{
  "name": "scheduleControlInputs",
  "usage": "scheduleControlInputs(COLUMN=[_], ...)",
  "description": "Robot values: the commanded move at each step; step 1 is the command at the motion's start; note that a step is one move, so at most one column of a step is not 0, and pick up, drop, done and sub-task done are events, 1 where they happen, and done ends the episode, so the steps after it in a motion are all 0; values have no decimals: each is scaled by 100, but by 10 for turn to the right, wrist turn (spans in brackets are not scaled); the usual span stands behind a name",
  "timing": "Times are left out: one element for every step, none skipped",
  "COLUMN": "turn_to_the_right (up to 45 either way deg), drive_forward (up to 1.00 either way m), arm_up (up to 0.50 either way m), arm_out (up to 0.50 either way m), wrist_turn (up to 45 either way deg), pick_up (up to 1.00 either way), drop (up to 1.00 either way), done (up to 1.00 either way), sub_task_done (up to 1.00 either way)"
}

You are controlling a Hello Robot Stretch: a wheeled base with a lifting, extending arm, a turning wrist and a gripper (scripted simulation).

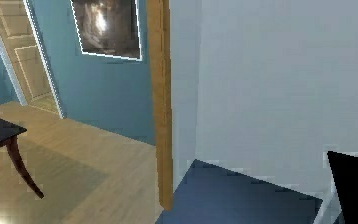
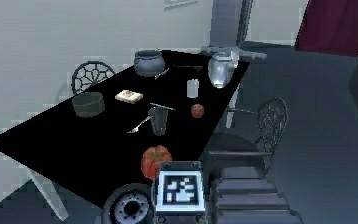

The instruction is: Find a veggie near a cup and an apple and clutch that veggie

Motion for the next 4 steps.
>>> scheduleControlInputs(turn_to_the_right=[0,0,0,0], drive_forward=[0,0,0,0], arm_up=[0,0,0,0], arm_out=[20,0,0,0], wrist_turn=[0,450,450,450], pick_up=[0,0,0,0], drop=[0,0,0,0], done=[0,0,0,0], sub_task_done=[0,0,0,0])
